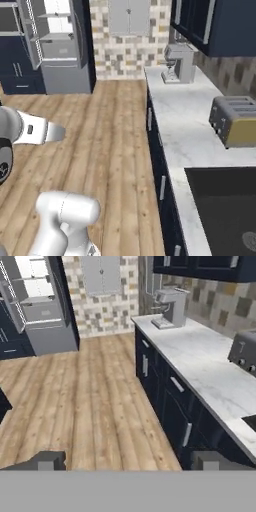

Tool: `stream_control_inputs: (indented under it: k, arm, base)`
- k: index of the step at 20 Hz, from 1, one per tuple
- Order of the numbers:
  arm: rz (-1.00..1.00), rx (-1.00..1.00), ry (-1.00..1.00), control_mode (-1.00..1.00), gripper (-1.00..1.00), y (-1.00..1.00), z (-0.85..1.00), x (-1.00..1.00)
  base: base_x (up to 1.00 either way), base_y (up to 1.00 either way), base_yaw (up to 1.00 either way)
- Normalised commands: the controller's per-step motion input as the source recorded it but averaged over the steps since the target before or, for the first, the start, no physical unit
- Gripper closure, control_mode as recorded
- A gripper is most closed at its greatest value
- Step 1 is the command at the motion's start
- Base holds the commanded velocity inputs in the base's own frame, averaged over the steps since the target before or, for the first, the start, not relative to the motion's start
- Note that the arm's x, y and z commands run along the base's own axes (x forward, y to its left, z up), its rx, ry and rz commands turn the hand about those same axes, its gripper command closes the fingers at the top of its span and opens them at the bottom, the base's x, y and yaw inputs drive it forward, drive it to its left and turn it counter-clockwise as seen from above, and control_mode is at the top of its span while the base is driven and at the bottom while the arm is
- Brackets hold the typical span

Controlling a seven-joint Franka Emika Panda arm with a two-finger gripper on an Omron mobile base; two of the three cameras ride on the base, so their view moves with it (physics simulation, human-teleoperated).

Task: Retrieve the bottle and the shaker from the cabinet and place them next to the mixing bowl on the counter. Then add garlic from the fridge to the mixing bowl.

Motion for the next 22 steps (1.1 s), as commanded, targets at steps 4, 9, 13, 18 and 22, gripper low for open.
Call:
stream_control_inputs:
  k: [4, 9, 13, 18, 22]
  arm:
    - [0.00, 0.00, 0.00, 1.00, -1.00, 0.00, 0.00, 0.00]
    - [0.00, 0.00, 0.00, 1.00, -1.00, 0.00, 0.00, 0.00]
    - [0.00, 0.00, 0.00, 1.00, -1.00, 0.00, 0.00, 0.00]
    - [0.00, 0.00, 0.00, 1.00, -1.00, 0.00, 0.00, 0.00]
    - [0.00, 0.00, 0.00, 1.00, -1.00, 0.00, 0.00, 0.00]
  base:
    - [1.00, 0.29, 0.10]
    - [1.00, 0.44, 0.00]
    - [1.00, 0.60, 0.10]
    - [1.00, 0.63, 0.22]
    - [1.00, 0.70, 0.22]
